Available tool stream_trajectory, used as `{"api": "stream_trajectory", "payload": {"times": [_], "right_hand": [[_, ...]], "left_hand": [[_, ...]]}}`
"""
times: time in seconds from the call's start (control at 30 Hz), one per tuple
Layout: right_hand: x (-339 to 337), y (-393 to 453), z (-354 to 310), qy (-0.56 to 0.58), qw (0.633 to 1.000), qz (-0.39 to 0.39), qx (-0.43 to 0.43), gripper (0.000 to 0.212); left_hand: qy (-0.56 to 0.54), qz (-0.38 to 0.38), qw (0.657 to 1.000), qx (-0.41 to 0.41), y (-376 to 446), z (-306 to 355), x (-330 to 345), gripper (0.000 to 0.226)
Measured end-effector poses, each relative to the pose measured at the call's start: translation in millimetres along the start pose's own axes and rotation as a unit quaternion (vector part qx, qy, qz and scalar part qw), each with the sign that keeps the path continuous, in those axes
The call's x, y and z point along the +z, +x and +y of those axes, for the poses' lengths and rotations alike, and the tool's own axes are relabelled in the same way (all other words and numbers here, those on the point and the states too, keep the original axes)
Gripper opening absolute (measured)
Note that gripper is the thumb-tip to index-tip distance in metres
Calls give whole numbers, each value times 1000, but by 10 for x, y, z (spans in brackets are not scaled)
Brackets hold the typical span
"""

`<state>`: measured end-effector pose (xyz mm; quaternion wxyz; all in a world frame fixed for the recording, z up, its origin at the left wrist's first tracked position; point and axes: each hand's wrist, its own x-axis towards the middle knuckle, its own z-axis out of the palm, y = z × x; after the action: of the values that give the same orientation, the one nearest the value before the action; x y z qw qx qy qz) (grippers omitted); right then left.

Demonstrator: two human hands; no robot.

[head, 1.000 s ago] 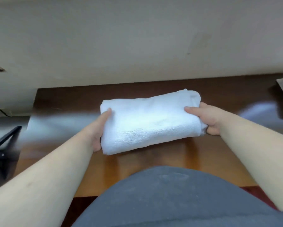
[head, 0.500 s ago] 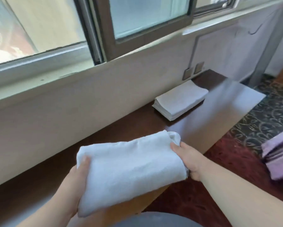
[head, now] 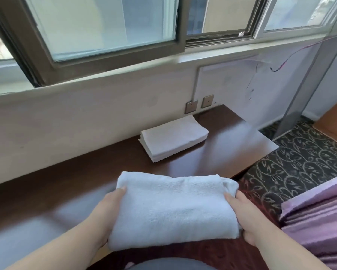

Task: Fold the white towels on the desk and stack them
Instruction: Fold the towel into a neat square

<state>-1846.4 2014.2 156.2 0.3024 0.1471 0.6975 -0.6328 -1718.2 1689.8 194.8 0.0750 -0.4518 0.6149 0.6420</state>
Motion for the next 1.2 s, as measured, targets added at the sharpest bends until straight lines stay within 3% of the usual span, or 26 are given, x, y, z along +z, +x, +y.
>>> {"api": "stream_trajectory", "payload": {"times": [0.3, 0.4, 0.5, 0.63, 0.83, 0.93, 1.0, 1.1, 1.2], "right_hand": [[-28, 1030, -674, -57, 997, -7, -45, 27], [-74, 1360, -980, -85, 995, -3, -59, 29], [-133, 1686, -1264, -89, 994, -3, -65, 26], [-229, 2260, -1718, -111, 990, -41, -77, 30], [-61, 3335, -2540, -197, 972, -122, -51, 65], [118, 3864, -2788, -230, 960, -151, -56, 62], [217, 4198, -2828, -261, 950, -160, -58, 64], [282, 4559, -2678, -364, 918, -143, -69, 88], [229, 4739, -2402, -474, 870, -120, -57, 79]], "left_hand": [[-103, 2, 992, -68, 863, 312, 274, 47], [-141, -5, 987, -81, 1135, 547, 439, 34], [-122, -15, 990, -62, 1430, 885, 584, 23], [-106, -10, 994, -2, 1853, 1271, 847, 30], [-159, 64, 985, -1, 2454, 1635, 1220, 43], [-193, 121, 974, -5, 2732, 1683, 1319, 46], [-164, 172, 971, -3, 2901, 1645, 1387, 49], [-87, 229, 970, 11, 3088, 1485, 1477, 50], [-34, 241, 970, -3, 3206, 1324, 1539, 47]]}}
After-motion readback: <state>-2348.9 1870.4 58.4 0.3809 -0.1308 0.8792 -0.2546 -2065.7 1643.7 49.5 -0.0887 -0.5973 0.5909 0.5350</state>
